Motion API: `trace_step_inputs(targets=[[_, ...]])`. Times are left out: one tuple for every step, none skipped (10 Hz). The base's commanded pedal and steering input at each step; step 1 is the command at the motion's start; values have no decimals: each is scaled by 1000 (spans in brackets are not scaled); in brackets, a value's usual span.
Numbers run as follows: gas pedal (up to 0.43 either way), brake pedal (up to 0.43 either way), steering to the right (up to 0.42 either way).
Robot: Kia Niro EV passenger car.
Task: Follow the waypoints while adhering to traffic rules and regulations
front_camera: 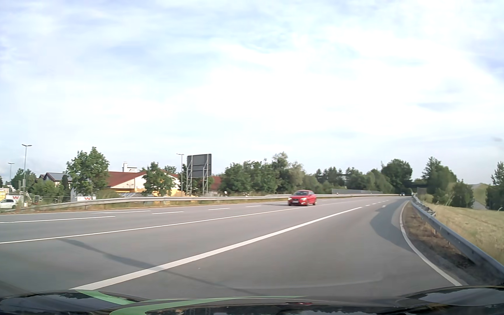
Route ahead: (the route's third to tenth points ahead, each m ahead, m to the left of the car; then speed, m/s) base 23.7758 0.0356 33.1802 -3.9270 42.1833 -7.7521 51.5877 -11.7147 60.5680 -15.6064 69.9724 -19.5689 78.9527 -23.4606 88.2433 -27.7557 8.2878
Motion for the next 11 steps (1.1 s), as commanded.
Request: trace_step_inputs(targets=[[378,0,211],[398,0,191],[421,0,164],[421,0,149],[421,0,140],[429,0,121],[449,0,99],[449,0,82],[461,0,71],[461,0,58],[461,0,49]])
